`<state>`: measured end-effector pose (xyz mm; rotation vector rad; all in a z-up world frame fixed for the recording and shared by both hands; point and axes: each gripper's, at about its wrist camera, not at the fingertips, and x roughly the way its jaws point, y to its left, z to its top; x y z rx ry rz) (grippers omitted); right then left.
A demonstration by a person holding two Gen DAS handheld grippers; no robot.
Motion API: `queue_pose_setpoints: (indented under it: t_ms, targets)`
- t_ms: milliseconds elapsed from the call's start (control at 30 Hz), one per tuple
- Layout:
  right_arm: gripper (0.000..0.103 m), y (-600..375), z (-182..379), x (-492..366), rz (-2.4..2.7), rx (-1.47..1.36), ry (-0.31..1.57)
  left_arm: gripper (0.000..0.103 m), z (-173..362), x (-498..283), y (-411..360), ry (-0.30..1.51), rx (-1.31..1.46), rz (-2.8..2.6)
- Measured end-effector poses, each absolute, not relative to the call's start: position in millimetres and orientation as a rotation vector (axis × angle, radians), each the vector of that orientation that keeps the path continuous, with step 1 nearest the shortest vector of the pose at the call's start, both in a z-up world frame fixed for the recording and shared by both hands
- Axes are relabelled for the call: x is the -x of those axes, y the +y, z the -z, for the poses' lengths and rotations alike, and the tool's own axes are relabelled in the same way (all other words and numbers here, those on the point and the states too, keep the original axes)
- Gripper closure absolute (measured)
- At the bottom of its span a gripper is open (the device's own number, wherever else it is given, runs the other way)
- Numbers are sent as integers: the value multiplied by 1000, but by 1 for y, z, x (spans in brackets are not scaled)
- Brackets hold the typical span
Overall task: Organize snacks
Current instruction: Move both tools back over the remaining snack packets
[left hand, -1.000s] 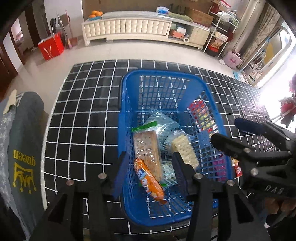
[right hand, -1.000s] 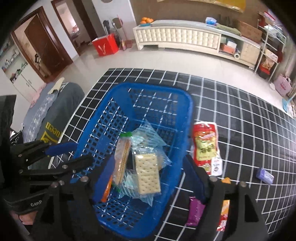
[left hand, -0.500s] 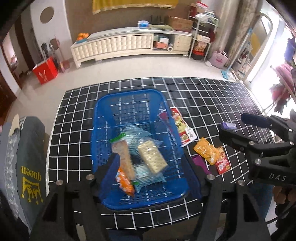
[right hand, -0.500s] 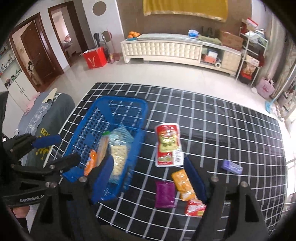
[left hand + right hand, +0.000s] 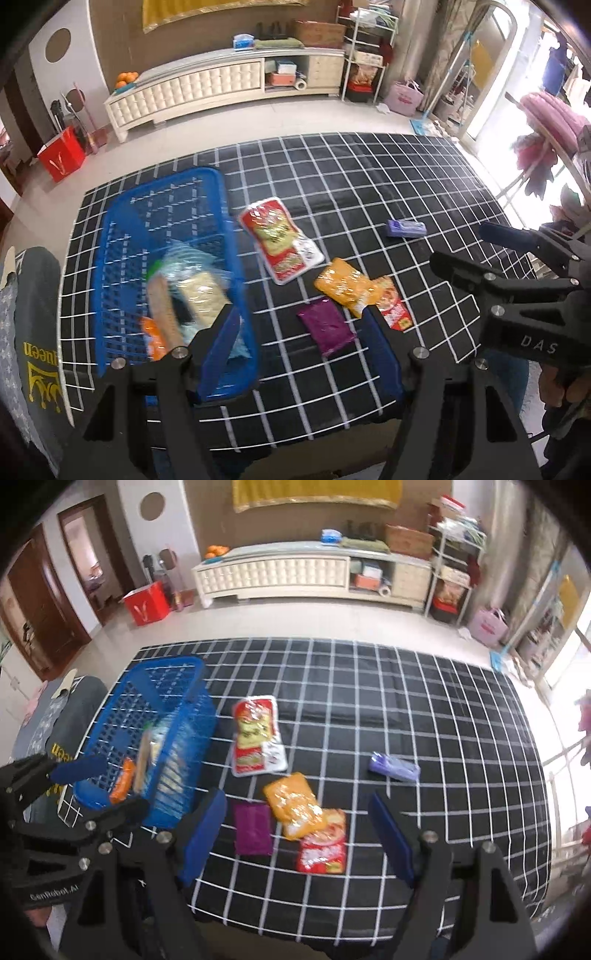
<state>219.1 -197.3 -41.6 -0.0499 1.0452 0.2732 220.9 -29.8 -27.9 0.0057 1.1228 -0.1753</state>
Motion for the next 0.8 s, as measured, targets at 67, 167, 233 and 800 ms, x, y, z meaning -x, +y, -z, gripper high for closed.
queue_pose_setpoints:
  t_ms: [67, 167, 233, 800]
  targets:
    - [21, -208, 49, -217, -258, 52, 1063, 37, 35, -222, -42, 1136, -1, 183]
    - [20, -223, 64, -213, -242, 64, 1081, 37, 48, -224, -57, 1160, 8, 179]
    - [21, -231, 79, -212, -237, 67, 1111, 37, 57, -226, -66, 1180, 18, 178]
    - [21, -250, 178, -218, -272, 88, 1280, 37, 145, -215, -109, 1276, -146, 163]
